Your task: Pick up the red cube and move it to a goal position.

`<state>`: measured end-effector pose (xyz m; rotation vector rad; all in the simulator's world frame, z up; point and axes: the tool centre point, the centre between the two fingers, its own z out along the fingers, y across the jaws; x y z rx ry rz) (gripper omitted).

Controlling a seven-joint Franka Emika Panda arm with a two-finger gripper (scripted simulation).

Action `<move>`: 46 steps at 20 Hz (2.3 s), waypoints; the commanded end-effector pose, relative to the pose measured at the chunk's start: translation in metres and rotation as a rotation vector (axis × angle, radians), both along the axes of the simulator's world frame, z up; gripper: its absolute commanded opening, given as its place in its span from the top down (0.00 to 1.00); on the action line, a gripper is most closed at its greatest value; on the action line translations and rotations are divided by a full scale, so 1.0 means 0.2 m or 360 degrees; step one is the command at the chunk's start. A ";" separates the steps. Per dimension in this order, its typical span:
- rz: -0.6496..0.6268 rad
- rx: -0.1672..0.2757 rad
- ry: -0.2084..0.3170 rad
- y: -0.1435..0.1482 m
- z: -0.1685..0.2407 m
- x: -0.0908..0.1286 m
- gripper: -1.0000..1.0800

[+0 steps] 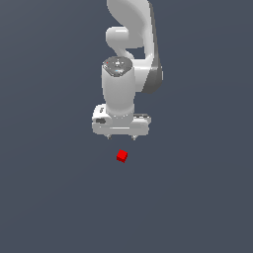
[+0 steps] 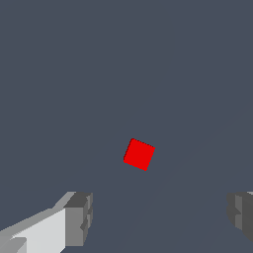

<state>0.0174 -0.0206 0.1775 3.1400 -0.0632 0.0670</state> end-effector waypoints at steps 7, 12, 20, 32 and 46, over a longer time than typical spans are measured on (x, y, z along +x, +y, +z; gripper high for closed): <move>-0.0041 0.0000 0.0004 0.00 -0.05 0.00 0.04; -0.0140 0.0001 0.0015 0.00 -0.18 0.01 0.04; -0.0399 0.0005 0.0043 0.00 -0.52 0.02 0.04; -0.0604 0.0013 0.0067 -0.01 -0.79 0.03 0.04; -0.0604 0.0015 0.0067 0.00 -0.79 0.03 1.00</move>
